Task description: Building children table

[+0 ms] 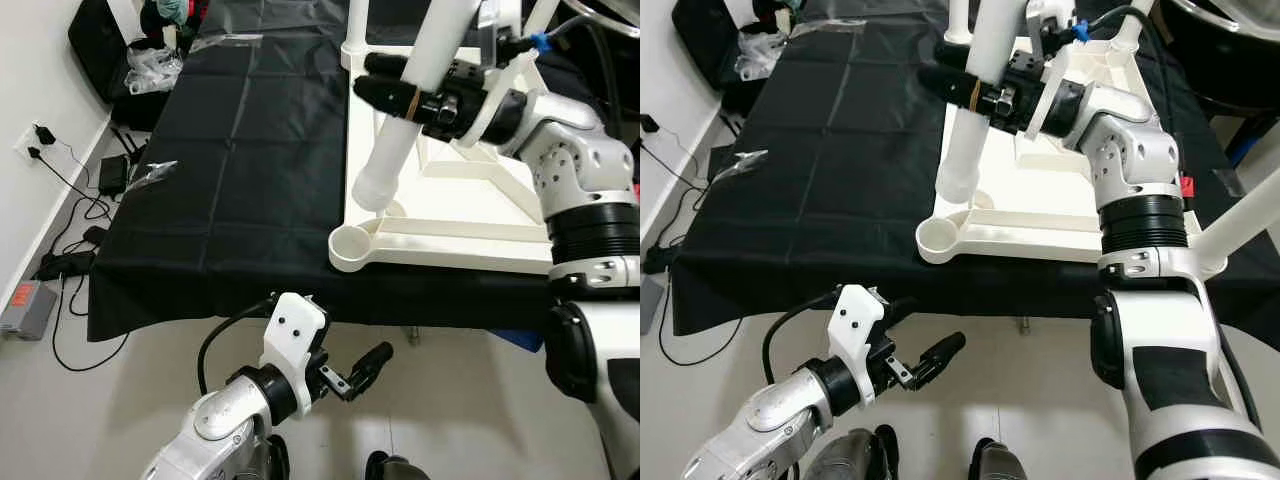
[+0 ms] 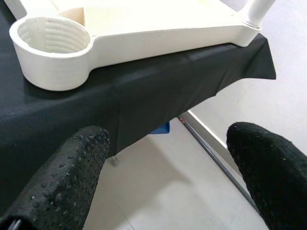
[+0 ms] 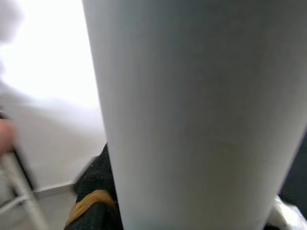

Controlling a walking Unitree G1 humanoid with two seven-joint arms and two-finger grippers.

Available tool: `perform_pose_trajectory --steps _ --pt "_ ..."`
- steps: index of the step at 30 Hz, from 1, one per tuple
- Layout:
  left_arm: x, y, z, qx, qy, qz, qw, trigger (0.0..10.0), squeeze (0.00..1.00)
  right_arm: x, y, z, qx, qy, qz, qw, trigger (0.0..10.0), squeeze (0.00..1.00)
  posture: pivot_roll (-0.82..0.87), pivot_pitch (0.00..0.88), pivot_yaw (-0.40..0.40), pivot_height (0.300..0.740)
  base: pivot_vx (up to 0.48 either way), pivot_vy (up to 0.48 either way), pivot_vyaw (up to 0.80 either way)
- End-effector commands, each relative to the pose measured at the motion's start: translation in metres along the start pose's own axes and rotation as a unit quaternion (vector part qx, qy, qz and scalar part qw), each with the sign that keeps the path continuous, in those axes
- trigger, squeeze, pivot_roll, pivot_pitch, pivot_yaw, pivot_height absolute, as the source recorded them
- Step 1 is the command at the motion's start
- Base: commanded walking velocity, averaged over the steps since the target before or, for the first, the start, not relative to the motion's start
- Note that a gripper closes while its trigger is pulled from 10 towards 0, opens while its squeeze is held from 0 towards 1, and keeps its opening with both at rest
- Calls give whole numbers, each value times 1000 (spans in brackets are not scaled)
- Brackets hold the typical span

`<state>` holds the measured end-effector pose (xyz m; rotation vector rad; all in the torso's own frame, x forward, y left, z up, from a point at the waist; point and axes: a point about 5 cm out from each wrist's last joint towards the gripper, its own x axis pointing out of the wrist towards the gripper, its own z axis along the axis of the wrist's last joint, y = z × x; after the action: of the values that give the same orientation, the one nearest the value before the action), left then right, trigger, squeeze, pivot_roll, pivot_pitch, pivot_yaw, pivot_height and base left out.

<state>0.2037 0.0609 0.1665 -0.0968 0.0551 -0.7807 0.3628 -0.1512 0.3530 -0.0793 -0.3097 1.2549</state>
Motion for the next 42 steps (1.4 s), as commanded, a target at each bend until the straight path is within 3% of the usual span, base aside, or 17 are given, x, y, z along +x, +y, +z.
perform_pose_trajectory --steps 1,7,15,27,32,36,42 --pt "-6 0 -2 -5 12 5 1000 10000 0 8 10 -3 11 -10 48 999 10000 0 168 325 0 740 0 0 0" --pt "-9 -1 -1 -12 14 7 1000 10000 0 14 20 -11 31 -13 122 992 10000 0 177 333 1 740 0 0 0" --pt "-13 -3 0 -12 17 6 1000 10000 0 20 27 -16 31 -7 162 986 10000 0 189 346 7 740 0 0 0" --pt "-16 -6 2 -10 20 4 1000 10000 0 29 29 -18 8 16 176 984 10000 0 194 339 6 740 0 0 0" --pt "-16 -7 2 -10 20 3 1000 10000 0 27 27 -13 -6 28 175 984 10000 0 195 334 4 740 0 0 0" --pt "-16 -9 0 -11 22 1 1000 10000 0 19 23 5 -39 48 182 981 10000 0 183 318 1 740 0 0 0" --pt "-16 -9 0 -12 23 0 1000 10000 0 16 24 6 -44 60 189 979 10000 0 181 317 2 740 0 0 0"
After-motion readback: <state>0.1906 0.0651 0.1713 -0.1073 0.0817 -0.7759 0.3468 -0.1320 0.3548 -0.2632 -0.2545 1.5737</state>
